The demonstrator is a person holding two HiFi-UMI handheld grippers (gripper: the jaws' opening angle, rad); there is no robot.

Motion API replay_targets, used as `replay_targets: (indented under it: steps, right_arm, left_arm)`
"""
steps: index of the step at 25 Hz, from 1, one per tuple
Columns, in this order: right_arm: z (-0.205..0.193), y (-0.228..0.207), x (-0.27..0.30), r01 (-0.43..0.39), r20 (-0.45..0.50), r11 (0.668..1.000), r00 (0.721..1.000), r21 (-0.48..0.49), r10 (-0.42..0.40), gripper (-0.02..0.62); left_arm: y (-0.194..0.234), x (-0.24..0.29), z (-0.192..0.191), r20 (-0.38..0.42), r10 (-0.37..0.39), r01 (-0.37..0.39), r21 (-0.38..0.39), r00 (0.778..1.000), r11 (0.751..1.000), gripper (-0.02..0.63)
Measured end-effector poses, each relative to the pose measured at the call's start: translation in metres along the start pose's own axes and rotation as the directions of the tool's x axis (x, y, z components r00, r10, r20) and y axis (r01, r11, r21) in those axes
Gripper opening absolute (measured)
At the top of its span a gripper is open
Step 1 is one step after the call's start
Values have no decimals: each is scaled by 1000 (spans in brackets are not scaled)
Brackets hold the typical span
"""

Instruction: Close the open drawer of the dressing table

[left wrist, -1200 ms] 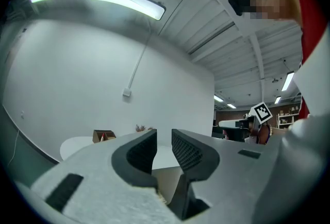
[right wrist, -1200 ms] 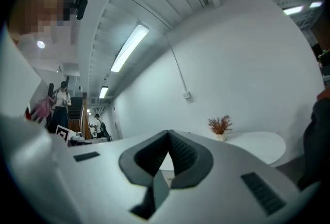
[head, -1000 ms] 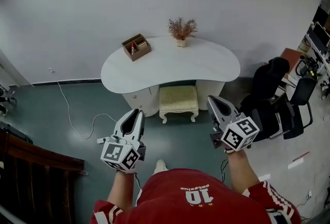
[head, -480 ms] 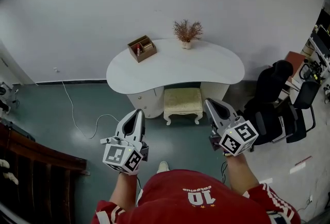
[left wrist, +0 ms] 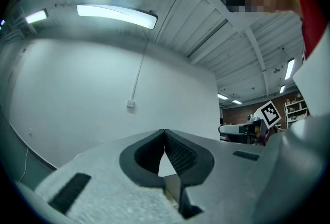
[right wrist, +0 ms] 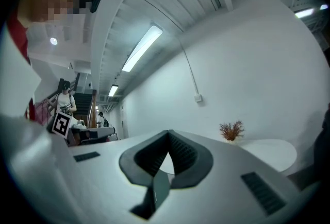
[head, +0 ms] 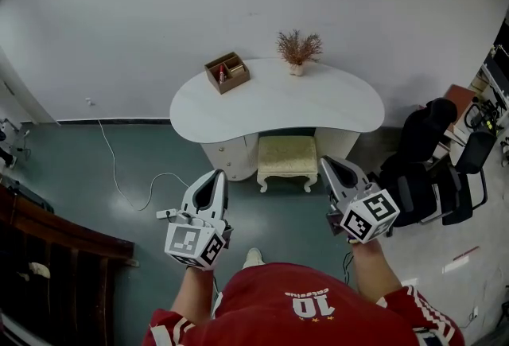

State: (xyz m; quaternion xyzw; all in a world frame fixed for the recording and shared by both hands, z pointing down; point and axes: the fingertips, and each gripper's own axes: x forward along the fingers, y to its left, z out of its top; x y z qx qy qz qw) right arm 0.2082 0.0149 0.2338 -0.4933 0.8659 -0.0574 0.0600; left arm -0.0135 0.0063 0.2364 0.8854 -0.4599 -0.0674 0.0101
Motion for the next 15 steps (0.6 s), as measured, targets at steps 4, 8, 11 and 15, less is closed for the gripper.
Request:
replay_targets:
  steps: [4,8,11,15]
  right_arm:
    - [-4,4,6,-5,-12,1000,1000,-6,5,2]
    - [-5,8,9,-15,-19,1000,1000,-11,15,2]
    - [-6,9,11,-22,-22,1000,1000,-17,21,2]
    - [-6,10,15,-28,-25,999,999,-23,27,2]
  left_arm:
    - [8,-2,-2,-6,4,-4,0,1000,1000,-14]
    - [13,-5,0,1,15,-15,5,1000,1000,-14]
    - [15,-5,-1,2,18,-18,4,1000,1000,-14]
    - [19,-5,-2,-1,26,-26,8,1000,1000,-14]
